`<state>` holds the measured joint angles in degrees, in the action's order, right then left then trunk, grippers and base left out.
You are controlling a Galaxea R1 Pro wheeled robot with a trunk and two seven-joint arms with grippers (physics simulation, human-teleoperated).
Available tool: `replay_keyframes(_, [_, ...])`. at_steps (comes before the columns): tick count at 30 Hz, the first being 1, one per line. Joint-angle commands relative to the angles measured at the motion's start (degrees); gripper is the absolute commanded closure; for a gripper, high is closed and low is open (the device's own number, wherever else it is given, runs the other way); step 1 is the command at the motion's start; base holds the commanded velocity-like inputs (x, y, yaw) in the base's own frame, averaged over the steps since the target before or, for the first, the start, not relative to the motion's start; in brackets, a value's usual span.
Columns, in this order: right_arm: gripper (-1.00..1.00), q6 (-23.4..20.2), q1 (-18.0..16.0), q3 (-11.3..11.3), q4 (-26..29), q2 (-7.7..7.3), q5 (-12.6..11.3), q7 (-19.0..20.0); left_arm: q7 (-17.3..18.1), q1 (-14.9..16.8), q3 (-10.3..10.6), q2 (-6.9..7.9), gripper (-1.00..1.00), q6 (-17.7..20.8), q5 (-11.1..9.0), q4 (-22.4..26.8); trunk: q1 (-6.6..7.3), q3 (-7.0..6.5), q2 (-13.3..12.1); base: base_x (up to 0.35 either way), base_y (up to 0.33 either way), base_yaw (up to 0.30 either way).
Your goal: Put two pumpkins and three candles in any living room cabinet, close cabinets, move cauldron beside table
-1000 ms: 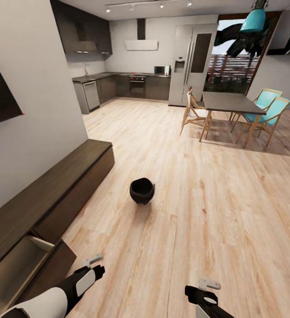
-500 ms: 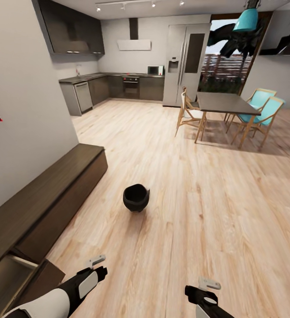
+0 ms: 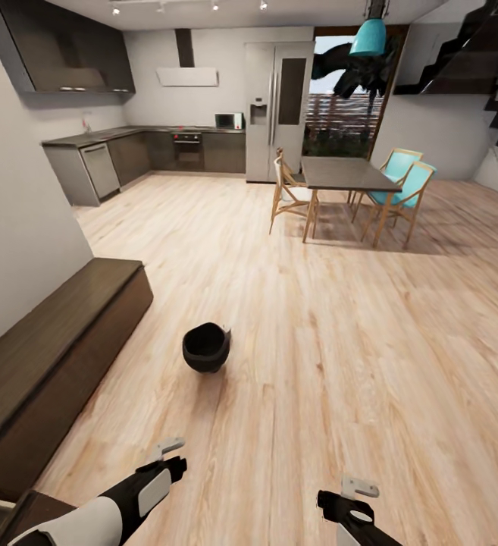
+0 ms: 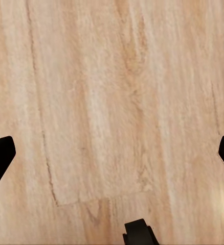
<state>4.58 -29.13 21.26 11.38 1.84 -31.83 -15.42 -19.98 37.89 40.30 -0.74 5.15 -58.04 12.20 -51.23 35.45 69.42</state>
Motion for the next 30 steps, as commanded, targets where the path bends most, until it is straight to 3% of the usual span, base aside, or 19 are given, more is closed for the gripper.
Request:
replay_keyframes(1, [-1.00, 0.3, -0.1, 0.5, 0.0, 0.00, -0.6, -0.2, -0.4, 0.0, 0.6, 0.04, -1.00, 0.2, -0.3, 0.1, -0.03, 0.05, 0.0, 0.304, -0.082, -0.280])
replay_keyframes(30, [-1.00, 0.3, -0.1, 0.5, 0.0, 0.00, -0.6, -0.2, -0.4, -0.1, 1.1, 0.05, -1.00, 0.2, -0.3, 0.1, -0.03, 0.13, 0.0, 0.304, -0.127, -0.243])
